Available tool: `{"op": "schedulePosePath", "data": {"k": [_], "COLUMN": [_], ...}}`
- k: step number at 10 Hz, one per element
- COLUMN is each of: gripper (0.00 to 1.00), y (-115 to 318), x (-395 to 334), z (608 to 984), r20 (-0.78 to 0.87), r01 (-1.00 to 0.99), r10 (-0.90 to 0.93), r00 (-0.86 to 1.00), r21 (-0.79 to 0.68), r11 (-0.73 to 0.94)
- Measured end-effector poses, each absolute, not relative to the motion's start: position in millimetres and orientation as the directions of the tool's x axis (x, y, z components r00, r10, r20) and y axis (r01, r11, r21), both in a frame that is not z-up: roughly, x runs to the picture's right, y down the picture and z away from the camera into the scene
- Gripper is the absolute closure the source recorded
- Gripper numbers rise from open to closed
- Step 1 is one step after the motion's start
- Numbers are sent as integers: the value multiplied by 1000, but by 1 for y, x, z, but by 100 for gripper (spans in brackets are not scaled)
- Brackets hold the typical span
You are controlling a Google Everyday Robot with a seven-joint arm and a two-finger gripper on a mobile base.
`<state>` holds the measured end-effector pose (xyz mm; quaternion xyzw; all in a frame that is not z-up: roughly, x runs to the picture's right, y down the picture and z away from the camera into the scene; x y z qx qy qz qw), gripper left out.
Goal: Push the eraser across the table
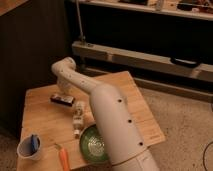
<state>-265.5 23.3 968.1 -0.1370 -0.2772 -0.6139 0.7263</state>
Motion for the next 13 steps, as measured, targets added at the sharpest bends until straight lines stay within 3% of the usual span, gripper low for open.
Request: {"op": "schedulePosePath", "data": {"k": [5,8,10,13], "gripper": [100,100,100,100], "y": [88,95,94,133], "x": [-279,-297,-305,-327], "z": [930,913,883,839], "r20": [650,673,673,669], "r01": [960,945,935,936], "r10": [-759,-739,-737,-722], "r00": [36,-9,-65,-180], "r21": [188,247,299,342], "r11": [207,214,191,83]}}
